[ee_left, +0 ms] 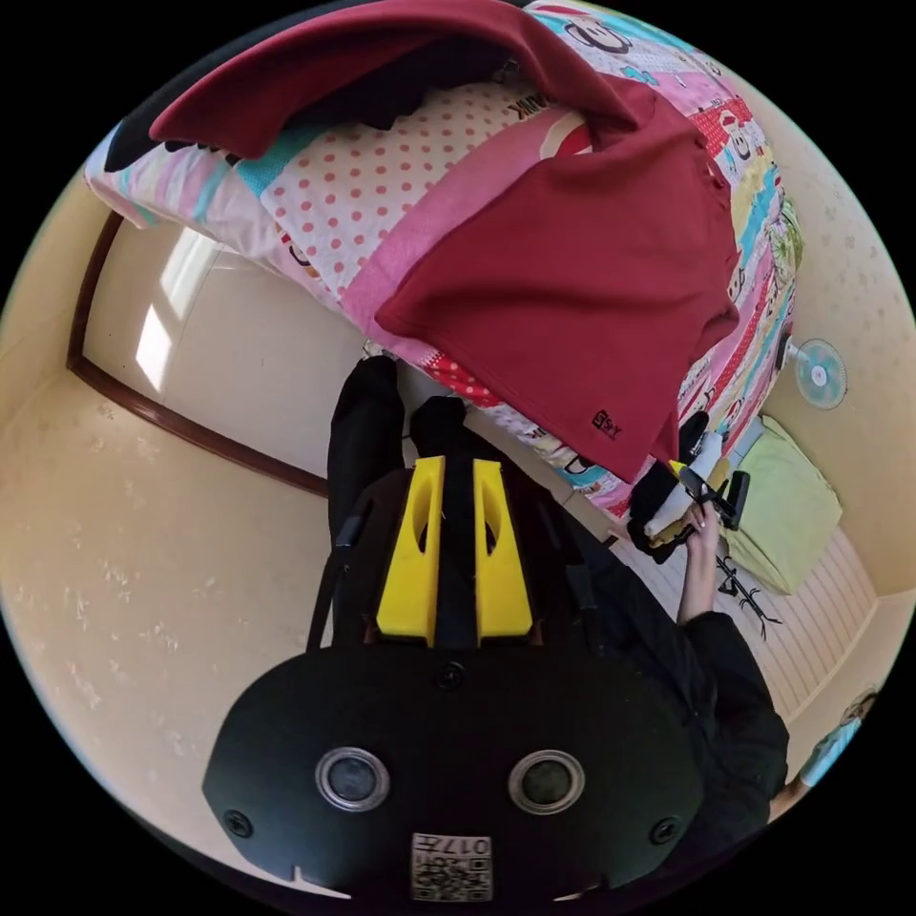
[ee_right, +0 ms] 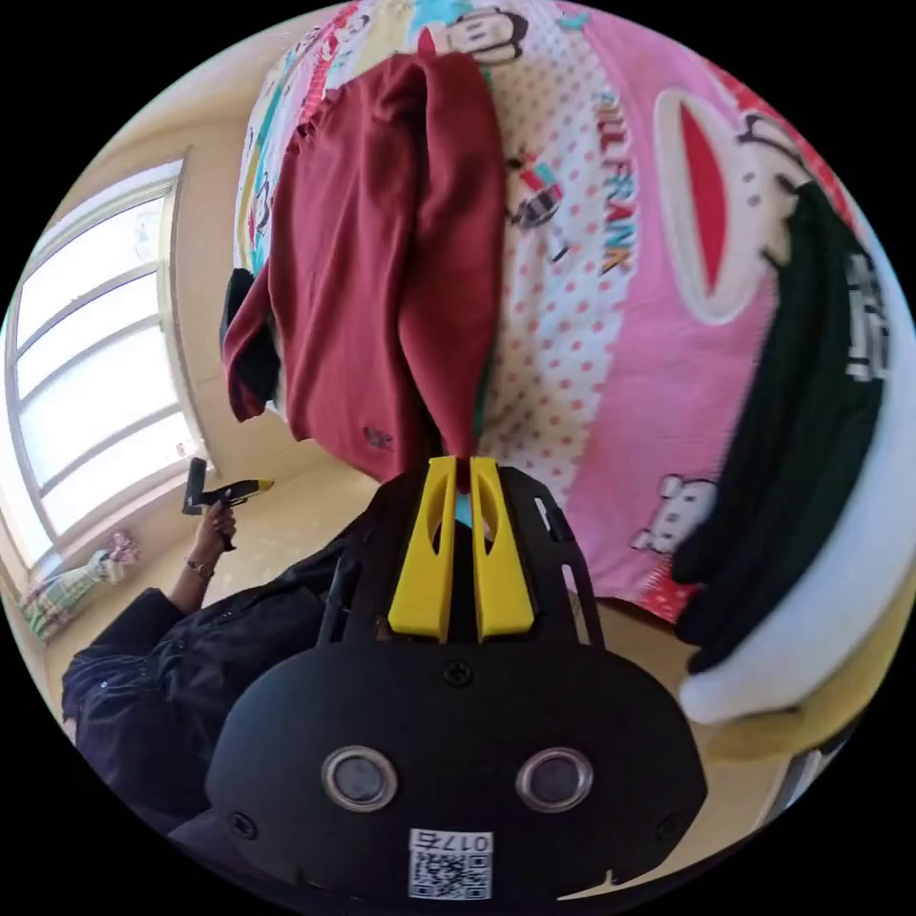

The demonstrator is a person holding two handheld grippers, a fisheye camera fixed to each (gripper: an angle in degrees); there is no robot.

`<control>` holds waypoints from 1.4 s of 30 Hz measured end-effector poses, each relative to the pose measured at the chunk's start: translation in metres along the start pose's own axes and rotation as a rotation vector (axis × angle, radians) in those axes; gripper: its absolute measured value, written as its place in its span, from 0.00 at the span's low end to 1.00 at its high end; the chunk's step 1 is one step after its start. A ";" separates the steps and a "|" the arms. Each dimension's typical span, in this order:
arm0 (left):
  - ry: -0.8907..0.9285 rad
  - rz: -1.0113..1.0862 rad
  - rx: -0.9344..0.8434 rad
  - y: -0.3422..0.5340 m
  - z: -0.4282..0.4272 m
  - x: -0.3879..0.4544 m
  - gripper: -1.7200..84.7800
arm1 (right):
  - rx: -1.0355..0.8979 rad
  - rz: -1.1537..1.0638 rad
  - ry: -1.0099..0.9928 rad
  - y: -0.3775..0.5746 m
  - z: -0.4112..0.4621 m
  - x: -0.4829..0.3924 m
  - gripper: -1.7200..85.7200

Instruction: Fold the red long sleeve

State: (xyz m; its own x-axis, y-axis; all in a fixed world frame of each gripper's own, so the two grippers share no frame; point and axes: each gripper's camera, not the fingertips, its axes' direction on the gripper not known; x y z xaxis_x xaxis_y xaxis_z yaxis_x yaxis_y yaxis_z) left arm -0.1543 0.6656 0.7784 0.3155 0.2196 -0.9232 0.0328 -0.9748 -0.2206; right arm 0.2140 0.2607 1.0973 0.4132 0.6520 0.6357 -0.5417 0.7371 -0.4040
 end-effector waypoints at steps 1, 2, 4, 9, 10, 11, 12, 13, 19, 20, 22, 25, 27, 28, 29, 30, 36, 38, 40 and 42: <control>0.013 0.006 0.017 0.000 -0.002 -0.002 0.10 | 0.098 0.069 0.152 0.022 -0.043 0.008 0.07; 0.031 0.009 0.039 -0.001 -0.003 -0.005 0.10 | 0.222 0.200 0.258 0.050 -0.079 0.020 0.07; 0.063 0.012 0.064 -0.005 -0.003 -0.010 0.13 | 0.406 0.318 0.248 0.092 -0.112 0.031 0.08; 0.064 0.023 0.141 -0.027 -0.004 -0.018 0.17 | 0.301 0.227 -0.101 0.100 -0.047 0.025 0.10; 0.046 0.031 0.165 -0.035 -0.005 -0.019 0.17 | 0.199 0.194 -0.180 0.086 -0.011 0.018 0.11; 0.022 0.038 0.174 -0.044 -0.003 -0.020 0.17 | 0.125 0.162 -0.236 0.073 0.024 0.008 0.12; 0.009 0.040 0.172 -0.049 0.000 -0.020 0.17 | 0.092 0.146 -0.247 0.066 0.040 0.003 0.12; -0.017 0.047 0.155 -0.060 0.009 -0.021 0.17 | 0.023 0.125 -0.238 0.054 0.073 -0.007 0.12; -0.175 0.173 -0.106 -0.087 0.073 -0.007 0.08 | -0.155 0.186 -0.376 0.044 0.145 -0.029 0.07; -0.181 0.193 -0.099 -0.081 0.068 -0.004 0.07 | -0.126 0.181 -0.353 0.054 0.134 -0.031 0.06; -0.173 0.194 -0.090 -0.069 0.058 -0.004 0.05 | -0.108 0.152 -0.309 0.074 0.117 -0.035 0.06; -0.096 0.175 -0.107 -0.043 0.051 -0.014 0.04 | -0.063 0.190 -0.288 0.105 0.102 -0.029 0.06; -0.007 0.124 -0.088 -0.026 0.048 -0.026 0.05 | -0.070 0.252 -0.343 0.114 0.105 -0.018 0.06; 0.064 0.075 -0.051 -0.015 0.044 -0.037 0.07 | -0.021 0.295 -0.392 0.118 0.102 -0.011 0.06; 0.138 0.021 -0.012 -0.002 0.039 -0.049 0.08 | 0.097 0.326 -0.431 0.124 0.092 -0.005 0.06; 0.159 -0.014 0.001 0.004 0.037 -0.056 0.08 | 0.165 0.343 -0.450 0.127 0.086 -0.001 0.06; 0.179 -0.136 0.000 0.068 0.028 -0.098 0.09 | 0.730 0.722 -0.456 0.152 0.068 0.028 0.12; 0.070 -0.176 -0.041 0.090 0.022 -0.109 0.09 | 0.838 0.802 -0.418 0.155 0.070 0.018 0.13; 0.011 -0.184 -0.068 0.104 0.016 -0.114 0.09 | 0.867 0.794 -0.297 0.153 0.063 0.001 0.13; -0.042 -0.188 -0.071 0.115 0.007 -0.119 0.09 | 0.867 0.738 -0.127 0.147 0.055 -0.018 0.14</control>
State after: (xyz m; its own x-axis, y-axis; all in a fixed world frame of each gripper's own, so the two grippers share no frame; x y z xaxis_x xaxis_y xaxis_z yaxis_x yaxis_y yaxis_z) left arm -0.1950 0.5282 0.8606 0.2582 0.3977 -0.8804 0.1549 -0.9166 -0.3686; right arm 0.0866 0.3479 1.0624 -0.2655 0.8160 0.5135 -0.9641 -0.2206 -0.1479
